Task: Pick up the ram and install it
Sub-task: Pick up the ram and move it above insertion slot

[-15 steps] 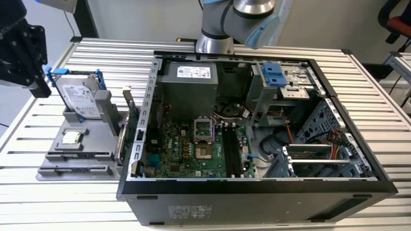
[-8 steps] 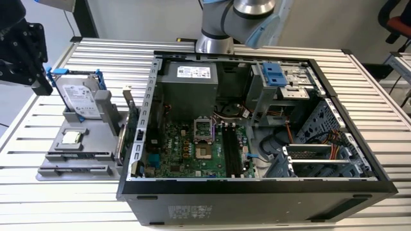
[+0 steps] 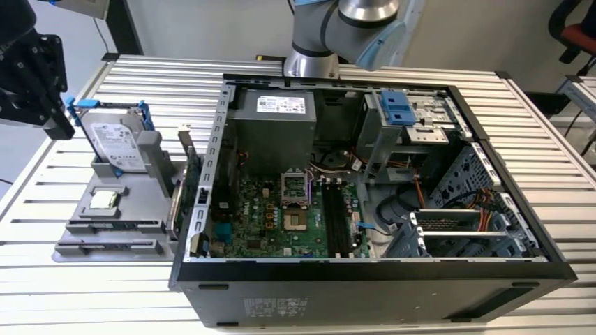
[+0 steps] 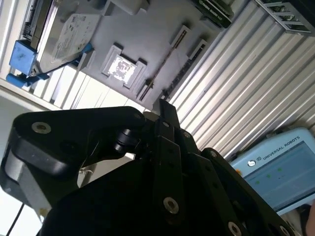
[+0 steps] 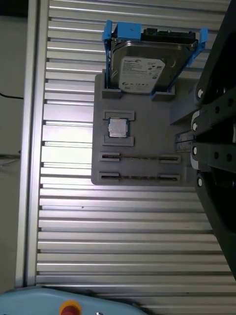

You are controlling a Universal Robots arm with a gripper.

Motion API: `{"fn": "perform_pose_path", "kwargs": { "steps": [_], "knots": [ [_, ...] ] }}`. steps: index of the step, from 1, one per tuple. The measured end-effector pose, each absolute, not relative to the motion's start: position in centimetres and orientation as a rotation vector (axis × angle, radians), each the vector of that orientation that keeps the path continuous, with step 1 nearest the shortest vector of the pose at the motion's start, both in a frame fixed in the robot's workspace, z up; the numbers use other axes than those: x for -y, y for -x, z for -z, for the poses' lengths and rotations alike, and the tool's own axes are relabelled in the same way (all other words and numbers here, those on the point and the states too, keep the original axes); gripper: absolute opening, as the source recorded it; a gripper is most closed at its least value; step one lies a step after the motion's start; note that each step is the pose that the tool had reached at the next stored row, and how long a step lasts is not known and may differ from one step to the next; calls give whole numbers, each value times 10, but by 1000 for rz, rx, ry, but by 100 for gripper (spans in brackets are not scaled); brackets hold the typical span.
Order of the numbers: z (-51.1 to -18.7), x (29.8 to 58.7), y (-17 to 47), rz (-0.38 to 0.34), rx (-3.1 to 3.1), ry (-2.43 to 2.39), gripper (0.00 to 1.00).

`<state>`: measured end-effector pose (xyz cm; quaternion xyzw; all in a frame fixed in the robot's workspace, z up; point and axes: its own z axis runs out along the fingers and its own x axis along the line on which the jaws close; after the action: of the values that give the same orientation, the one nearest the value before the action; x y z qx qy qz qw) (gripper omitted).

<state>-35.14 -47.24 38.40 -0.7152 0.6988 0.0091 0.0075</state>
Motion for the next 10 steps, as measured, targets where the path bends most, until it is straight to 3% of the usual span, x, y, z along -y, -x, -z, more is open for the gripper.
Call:
{"fn": "perform_pose_path", "kwargs": {
  "steps": [10],
  "knots": [
    [-384, 472, 351, -28, -2185, 2236, 0]
  ]
}}
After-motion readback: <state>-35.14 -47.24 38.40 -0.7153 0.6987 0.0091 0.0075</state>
